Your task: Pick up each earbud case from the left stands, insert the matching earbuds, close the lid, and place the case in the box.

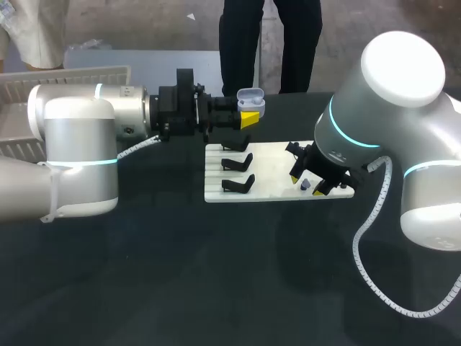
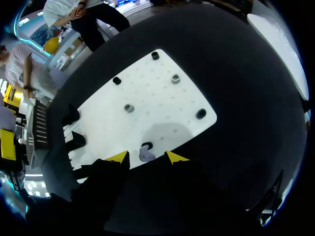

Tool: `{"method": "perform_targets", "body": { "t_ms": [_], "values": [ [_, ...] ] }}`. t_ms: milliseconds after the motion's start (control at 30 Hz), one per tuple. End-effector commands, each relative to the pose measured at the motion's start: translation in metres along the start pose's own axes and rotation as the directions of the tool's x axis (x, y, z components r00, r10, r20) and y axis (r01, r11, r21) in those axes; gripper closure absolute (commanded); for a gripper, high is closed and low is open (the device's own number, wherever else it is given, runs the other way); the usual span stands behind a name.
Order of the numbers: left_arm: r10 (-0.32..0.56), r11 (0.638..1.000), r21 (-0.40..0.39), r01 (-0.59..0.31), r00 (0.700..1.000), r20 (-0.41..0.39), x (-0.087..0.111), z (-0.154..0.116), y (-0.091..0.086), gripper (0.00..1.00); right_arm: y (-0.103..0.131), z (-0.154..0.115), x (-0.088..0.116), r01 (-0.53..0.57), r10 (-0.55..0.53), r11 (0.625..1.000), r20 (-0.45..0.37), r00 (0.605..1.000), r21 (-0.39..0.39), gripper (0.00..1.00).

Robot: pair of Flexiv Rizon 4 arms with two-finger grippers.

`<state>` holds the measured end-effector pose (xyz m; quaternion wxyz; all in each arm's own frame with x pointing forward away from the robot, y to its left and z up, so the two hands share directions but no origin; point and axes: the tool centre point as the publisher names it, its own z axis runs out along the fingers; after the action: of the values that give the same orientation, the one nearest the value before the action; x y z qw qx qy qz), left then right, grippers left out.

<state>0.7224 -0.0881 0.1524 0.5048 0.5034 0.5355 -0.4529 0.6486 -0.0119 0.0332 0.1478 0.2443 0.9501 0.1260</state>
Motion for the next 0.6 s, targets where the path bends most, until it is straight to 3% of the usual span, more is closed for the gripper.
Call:
{"method": "perform_targets", "body": {
  "t_ms": [33,600],
  "values": [
    [0.004,1.0,-0.004,-0.004,1.0,0.006,0.0012,-0.0001,-0.0007,1.0,0.0022,0.0049,-0.0007,0.002,-0.002,1.0,-0.009,1.0,0.003,0.58],
    [0.004,1.0,-0.004,-0.004,1.0,0.006,0.0012,-0.0001,-0.0007,1.0,0.0,0.007,-0.0028,-0.003,0.004,1.0,-0.009,1.0,0.008,0.72]
  ]
}}
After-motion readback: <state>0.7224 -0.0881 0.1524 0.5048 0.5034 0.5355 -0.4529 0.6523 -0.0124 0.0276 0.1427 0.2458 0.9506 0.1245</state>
